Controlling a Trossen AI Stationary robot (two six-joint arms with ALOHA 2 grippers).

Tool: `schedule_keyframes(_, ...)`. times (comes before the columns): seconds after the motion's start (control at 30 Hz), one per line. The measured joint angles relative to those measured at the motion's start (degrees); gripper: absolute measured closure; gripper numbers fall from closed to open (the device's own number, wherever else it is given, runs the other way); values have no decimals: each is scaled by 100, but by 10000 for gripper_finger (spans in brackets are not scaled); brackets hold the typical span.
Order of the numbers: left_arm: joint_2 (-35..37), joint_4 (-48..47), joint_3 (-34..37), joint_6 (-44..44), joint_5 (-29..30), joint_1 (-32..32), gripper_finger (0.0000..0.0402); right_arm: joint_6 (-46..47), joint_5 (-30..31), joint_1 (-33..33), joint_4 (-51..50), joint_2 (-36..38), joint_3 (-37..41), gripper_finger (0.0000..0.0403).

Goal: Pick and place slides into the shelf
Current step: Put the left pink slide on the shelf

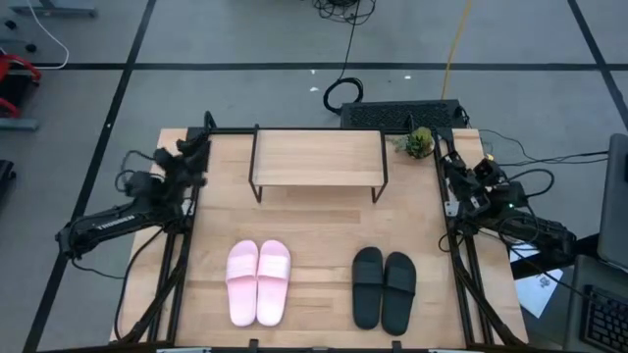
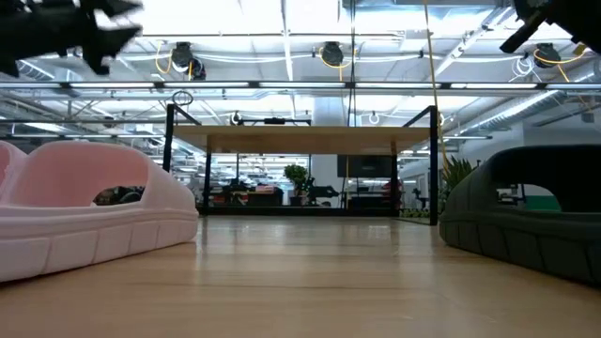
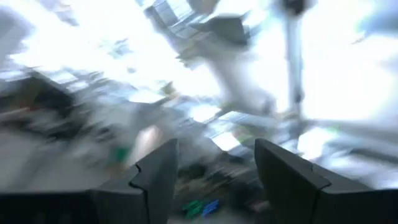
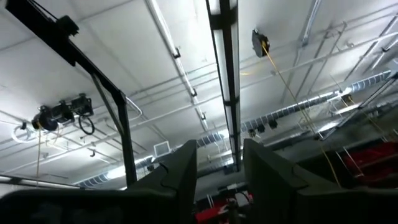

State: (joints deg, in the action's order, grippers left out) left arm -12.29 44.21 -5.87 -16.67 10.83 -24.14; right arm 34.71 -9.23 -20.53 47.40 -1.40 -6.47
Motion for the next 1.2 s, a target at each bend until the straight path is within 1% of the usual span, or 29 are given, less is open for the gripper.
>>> schedule_keyframes(0.07,0,470,-2,-192,-433,44,188,-87,-2,0,147,-38,-43,282)
schedule_keyframes(0.2,0,706,-2,-642,-689,154,188,-115,-7,0,419,-173,-52,282)
schedule_keyframes(0.27,-2,691,-2,-733,-621,184,188,-115,-19,0,597,-213,-54,282)
schedule_keyframes(0.43,-2,656,-1,-1011,-537,216,188,-115,-9,0,676,-237,-54,282)
schedule_keyframes(0.7,-2,651,-2,-1817,-479,216,188,-116,4,0,678,-237,-54,282)
schedule_keyframes(0.83,-2,659,-2,-2253,-499,216,188,-284,10,0,730,-237,-54,282)
schedule_keyframes(0.9,-8,844,-1,-2350,-490,216,188,-433,13,0,911,-237,-63,282)
schedule_keyframes(0.93,-7,991,-33,-2249,-509,216,188,-514,12,0,995,-237,-104,282)
schedule_keyframes(1.03,-4,1166,-538,-1595,-862,216,188,-956,-166,0,1018,-243,-567,282)
schedule_keyframes(1.1,-4,807,-1243,-1084,-1168,216,188,-1338,-502,0,792,-333,-1169,282)
schedule_keyframes(1.13,-2,336,-1688,-894,-1255,216,188,-1519,-726,2,555,-414,-1537,282)
schedule_keyframes(1.17,-3,-362,-2198,-730,-1272,216,188,-1676,-913,0,245,-528,-1943,282)
schedule_keyframes(1.2,-25,-1323,-2773,-583,-1246,216,188,-1810,-1105,2,-127,-674,-2407,282)
